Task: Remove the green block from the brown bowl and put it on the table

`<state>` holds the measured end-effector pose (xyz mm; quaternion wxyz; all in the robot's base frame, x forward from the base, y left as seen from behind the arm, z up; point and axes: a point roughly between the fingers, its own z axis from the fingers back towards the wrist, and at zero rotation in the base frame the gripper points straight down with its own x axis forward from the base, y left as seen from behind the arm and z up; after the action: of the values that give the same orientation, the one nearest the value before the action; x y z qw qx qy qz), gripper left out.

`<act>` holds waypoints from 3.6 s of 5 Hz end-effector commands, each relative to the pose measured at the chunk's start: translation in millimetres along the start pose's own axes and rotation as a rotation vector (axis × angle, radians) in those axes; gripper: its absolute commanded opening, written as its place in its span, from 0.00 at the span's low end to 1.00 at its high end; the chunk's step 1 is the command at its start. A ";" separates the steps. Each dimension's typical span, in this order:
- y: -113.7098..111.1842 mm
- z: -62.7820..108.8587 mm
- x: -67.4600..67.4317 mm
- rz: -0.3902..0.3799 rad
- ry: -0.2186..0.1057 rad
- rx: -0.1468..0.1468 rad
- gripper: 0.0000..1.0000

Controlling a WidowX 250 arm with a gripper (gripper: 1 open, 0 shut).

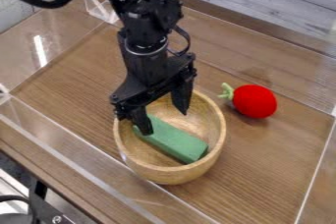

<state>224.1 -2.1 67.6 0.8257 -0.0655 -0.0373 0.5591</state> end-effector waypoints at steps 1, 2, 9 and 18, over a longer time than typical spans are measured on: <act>-3.6 7.3 -1.3 -0.046 -0.008 -0.022 1.00; -3.5 -1.6 -14.6 -0.002 -0.016 -0.006 1.00; -46.9 -10.6 -36.5 -0.001 -0.035 -0.009 0.00; -71.8 7.9 -33.0 0.015 -0.057 -0.055 0.00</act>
<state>267.6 -58.9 75.5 0.8225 -0.0553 -0.0599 0.5629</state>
